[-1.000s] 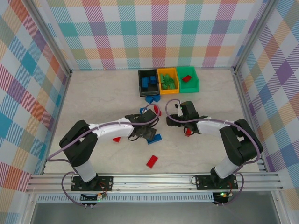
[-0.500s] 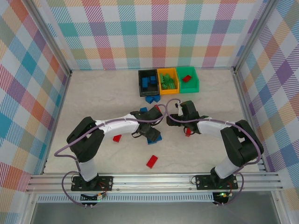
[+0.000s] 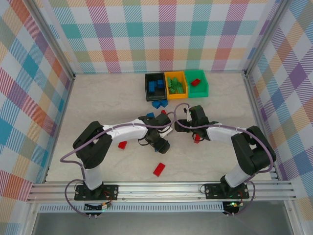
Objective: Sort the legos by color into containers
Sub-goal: Pick up the lego from the middle-left of the table.
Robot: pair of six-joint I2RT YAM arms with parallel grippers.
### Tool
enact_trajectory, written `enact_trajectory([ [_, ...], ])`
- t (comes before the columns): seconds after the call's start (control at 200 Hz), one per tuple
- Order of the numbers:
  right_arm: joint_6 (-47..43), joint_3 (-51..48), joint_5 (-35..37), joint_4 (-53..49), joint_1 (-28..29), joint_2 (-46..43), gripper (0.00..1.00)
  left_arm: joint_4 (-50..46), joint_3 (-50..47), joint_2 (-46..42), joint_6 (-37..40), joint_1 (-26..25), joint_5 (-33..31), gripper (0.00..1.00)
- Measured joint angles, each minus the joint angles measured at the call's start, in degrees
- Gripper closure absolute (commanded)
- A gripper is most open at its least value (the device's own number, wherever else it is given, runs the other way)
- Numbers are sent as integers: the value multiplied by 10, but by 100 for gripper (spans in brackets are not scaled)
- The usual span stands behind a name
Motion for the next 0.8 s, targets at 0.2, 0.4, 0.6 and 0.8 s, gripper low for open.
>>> enact_trajectory([
  [0.2, 7, 0, 0, 0, -3, 0, 29, -11, 12, 23, 11, 0, -3, 55],
  [0.4, 7, 0, 0, 0, -3, 0, 29, -14, 12, 14, 5, -1, -6, 80],
  [0.6, 7, 0, 0, 0, -2, 0, 29, 5, 12, -35, -23, 2, -14, 90],
  [0.8, 7, 0, -1, 0, -2, 0, 29, 51, 18, -83, -60, 40, -17, 93],
])
